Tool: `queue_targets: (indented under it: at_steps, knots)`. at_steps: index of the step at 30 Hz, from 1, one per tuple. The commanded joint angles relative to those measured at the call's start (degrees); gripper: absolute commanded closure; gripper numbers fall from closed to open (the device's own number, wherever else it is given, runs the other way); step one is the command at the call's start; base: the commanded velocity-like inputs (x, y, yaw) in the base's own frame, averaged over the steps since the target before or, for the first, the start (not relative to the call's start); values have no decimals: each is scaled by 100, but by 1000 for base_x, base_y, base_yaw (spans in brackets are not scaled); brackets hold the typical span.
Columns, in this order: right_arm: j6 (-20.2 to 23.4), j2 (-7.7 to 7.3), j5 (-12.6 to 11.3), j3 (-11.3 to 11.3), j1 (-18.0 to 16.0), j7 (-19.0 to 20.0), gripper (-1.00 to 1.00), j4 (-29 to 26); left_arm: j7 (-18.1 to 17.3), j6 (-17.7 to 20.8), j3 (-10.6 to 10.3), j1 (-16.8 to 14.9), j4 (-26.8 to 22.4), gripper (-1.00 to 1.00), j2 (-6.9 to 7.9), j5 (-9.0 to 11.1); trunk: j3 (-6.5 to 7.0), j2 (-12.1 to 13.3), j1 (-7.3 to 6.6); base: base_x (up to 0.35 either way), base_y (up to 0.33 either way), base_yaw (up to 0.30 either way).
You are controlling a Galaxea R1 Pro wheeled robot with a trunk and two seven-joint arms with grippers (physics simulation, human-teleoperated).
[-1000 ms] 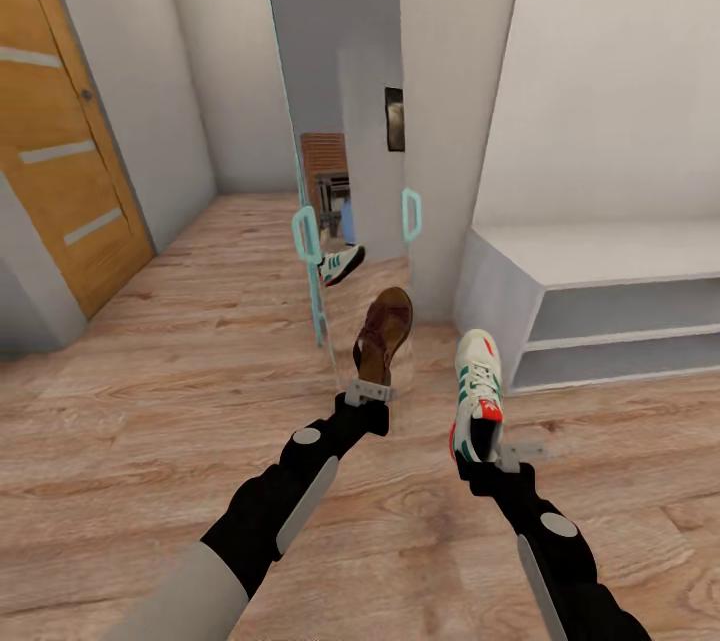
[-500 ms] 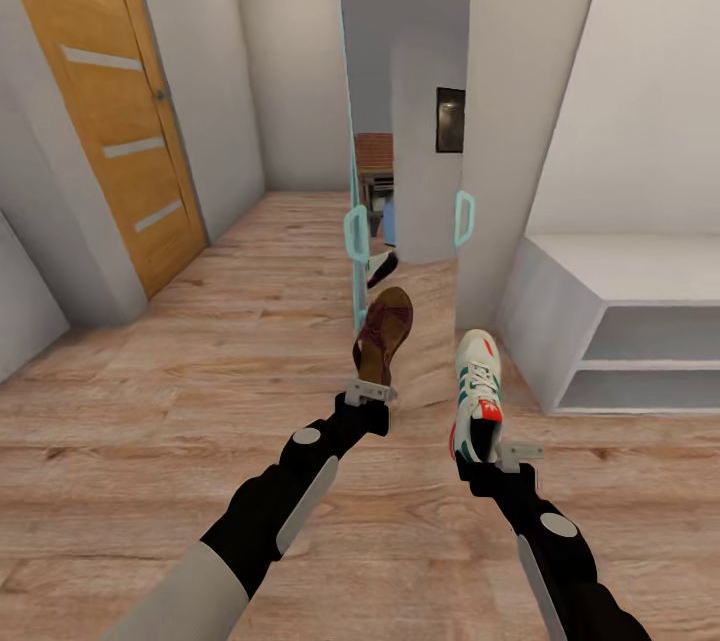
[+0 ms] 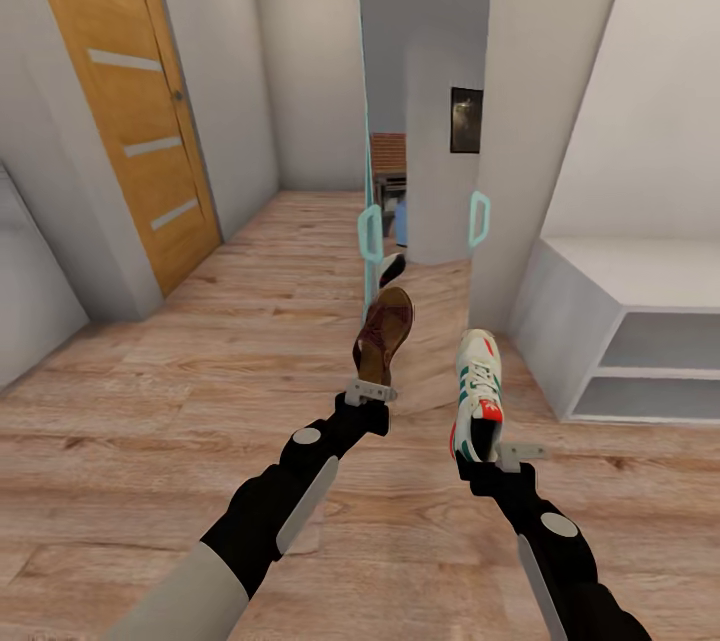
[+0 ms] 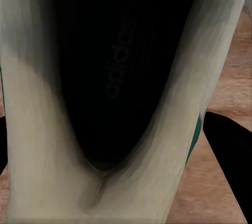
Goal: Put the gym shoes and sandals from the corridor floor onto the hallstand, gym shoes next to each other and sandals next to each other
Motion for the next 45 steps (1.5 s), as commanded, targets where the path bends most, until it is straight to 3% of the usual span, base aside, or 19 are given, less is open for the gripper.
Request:
queue_targets:
  at_steps: [1,32,35,39,45]
  knots:
    - [30,3,-2,-6,-1,-7,100,-10,5,27,-5,-3,-5,100,0,29,-5,-2,-1,0,0,239]
    - [32,-5,26,-17,-1,-7,100,0,11,26,70,-6,-13,100,22,11,-5,-2,-1,0,0,288]
    - [31,2,44,3,-2,-7,100,6,15,26,263,-8,-28,100,172,5,-5,-2,-1,0,0,291]
    - [32,3,55,16,-2,-14,100,-4,16,26,776,-9,-123,100,283,-1,-5,-2,-1,0,0,292]
    - [29,4,59,12,-1,-17,100,-16,16,26,972,-9,-172,100,382,-5,13,-2,-1,0,0,275]
